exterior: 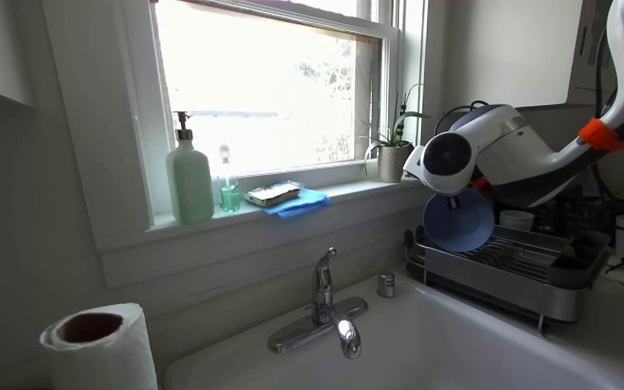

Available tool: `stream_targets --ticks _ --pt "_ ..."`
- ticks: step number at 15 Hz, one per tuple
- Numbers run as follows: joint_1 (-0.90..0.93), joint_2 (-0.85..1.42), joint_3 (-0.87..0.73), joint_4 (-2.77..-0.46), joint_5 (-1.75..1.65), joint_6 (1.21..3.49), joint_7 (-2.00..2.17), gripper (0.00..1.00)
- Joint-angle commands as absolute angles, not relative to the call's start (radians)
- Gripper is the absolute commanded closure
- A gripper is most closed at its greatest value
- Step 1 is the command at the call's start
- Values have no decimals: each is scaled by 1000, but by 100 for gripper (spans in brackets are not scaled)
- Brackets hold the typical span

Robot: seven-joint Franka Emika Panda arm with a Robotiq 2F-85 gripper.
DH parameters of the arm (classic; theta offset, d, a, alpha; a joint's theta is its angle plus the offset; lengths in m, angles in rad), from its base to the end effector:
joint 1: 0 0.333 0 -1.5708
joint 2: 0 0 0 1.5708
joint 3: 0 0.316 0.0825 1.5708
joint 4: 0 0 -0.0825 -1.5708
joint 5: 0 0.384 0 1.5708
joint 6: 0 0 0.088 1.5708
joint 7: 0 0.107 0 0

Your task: Position the bowl upright on the dish rack

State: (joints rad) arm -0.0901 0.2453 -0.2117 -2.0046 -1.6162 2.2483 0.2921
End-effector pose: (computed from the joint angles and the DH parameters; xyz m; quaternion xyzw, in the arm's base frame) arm 0.5792 -0.2043 0.3629 0.7782 0.2368 -0.0113 0.5816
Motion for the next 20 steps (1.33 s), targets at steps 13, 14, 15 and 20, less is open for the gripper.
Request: stream_targets --ticks 13,14,15,20 --pt "-103 214 -136 -2153 -1920 2076 403 99" --pt "-103 216 -133 -2159 -1927 2064 406 99" --pt "-103 217 -130 -2165 -1928 2054 406 99" --pt "-100 226 -112 -2189 -1915 2000 407 99"
